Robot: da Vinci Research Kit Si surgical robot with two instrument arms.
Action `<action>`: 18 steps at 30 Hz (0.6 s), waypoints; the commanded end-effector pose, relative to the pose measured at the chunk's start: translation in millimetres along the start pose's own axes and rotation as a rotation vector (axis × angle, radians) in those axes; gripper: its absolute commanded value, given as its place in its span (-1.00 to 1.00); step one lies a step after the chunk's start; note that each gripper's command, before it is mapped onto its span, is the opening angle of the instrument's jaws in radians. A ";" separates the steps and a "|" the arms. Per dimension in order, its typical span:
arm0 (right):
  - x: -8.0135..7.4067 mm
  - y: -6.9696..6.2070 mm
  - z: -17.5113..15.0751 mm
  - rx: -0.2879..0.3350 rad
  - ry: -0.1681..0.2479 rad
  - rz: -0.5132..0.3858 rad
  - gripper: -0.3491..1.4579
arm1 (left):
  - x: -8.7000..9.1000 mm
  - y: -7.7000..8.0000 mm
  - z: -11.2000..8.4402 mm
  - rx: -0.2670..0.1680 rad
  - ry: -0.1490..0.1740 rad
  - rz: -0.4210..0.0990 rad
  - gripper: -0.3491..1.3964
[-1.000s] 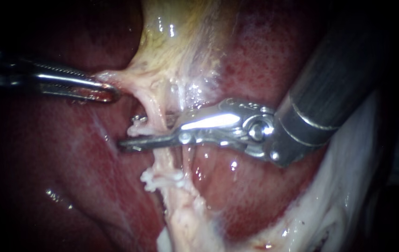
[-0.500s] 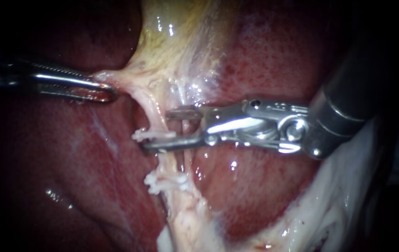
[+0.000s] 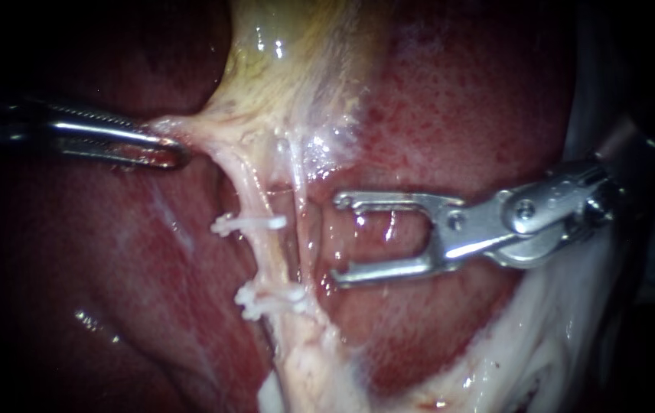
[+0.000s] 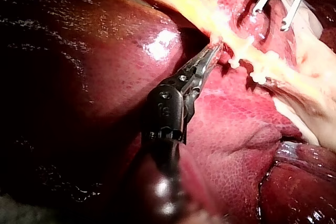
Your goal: Going back third clip left tube
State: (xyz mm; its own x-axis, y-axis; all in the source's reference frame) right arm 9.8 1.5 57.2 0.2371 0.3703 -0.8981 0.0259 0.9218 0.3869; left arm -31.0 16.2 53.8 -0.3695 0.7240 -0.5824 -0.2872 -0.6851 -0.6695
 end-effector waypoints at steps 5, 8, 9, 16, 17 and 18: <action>0.8 0.3 -2.4 0.015 -0.051 -0.051 -0.06 | 0.0 0.0 0.0 0.000 0.000 0.000 -1.00; 1.1 0.5 -3.3 0.025 -0.084 -0.062 -0.06 | 0.0 0.0 0.1 0.000 0.000 0.000 -1.00; 1.1 0.6 -3.5 0.026 -0.087 -0.068 -0.07 | 0.0 0.0 0.1 0.000 0.000 0.000 -1.00; 1.1 0.7 -4.0 0.029 -0.092 -0.085 -0.06 | -0.2 -0.2 0.8 0.004 0.001 0.001 -1.00; 1.1 0.8 -4.0 0.030 -0.098 -0.086 -0.06 | -0.3 -0.3 0.9 0.005 0.001 0.002 -1.00; 1.1 0.7 -4.0 0.034 -0.110 -0.093 -0.06 | -0.4 -0.3 1.1 0.009 0.002 0.003 -1.00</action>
State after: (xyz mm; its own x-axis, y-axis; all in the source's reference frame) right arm 6.1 3.1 55.7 0.3453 0.2623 -0.9011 0.0891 0.9467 0.3097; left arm -31.9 16.0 55.0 -0.3668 0.7222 -0.5864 -0.2928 -0.6879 -0.6641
